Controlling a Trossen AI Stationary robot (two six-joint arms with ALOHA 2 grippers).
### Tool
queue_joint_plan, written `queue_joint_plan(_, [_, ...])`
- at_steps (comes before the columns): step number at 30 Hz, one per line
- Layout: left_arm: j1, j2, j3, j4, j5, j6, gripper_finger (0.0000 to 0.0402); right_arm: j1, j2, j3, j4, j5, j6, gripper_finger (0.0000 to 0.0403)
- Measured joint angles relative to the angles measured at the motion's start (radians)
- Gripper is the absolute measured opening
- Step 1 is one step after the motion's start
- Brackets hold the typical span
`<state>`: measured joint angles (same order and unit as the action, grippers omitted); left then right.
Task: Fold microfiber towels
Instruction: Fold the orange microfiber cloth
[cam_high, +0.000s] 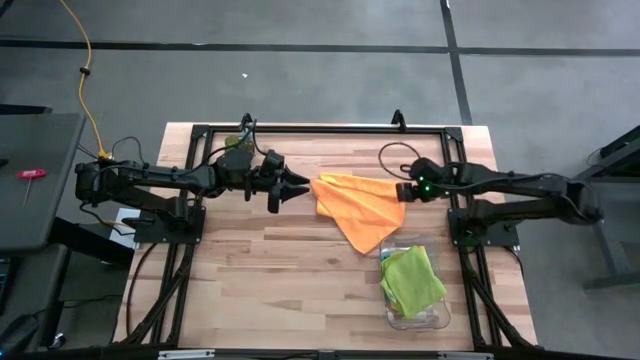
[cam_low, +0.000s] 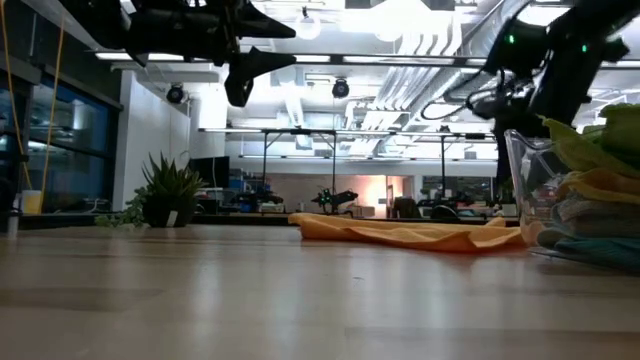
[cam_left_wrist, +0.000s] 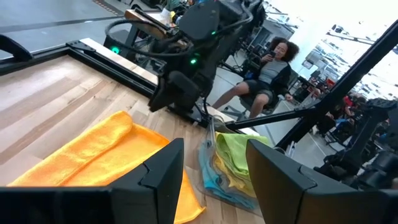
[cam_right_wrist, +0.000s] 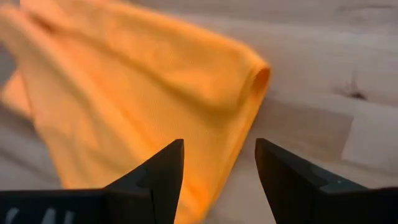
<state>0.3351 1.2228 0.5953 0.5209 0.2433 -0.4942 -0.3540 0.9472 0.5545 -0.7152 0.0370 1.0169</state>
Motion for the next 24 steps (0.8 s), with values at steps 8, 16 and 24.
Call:
queue_joint_plan(8, [0.0, 0.0, 0.0, 0.001, -0.023, -0.001, 0.0163, -0.137, 0.057, -0.152, 0.283, -0.044, 0.032, 0.019])
queue_joint_plan(16, [0.0, 0.0, 0.0, 0.001, -0.039, -0.002, 0.0163, -0.179, 0.177, -0.16, 0.395, -0.089, -0.006, 0.019])
queue_joint_plan(24, [0.0, 0.0, 0.0, 0.001, -0.049, -0.002, 0.0163, -0.181, 0.199, -0.16, 0.509, -0.165, 0.006, 0.019])
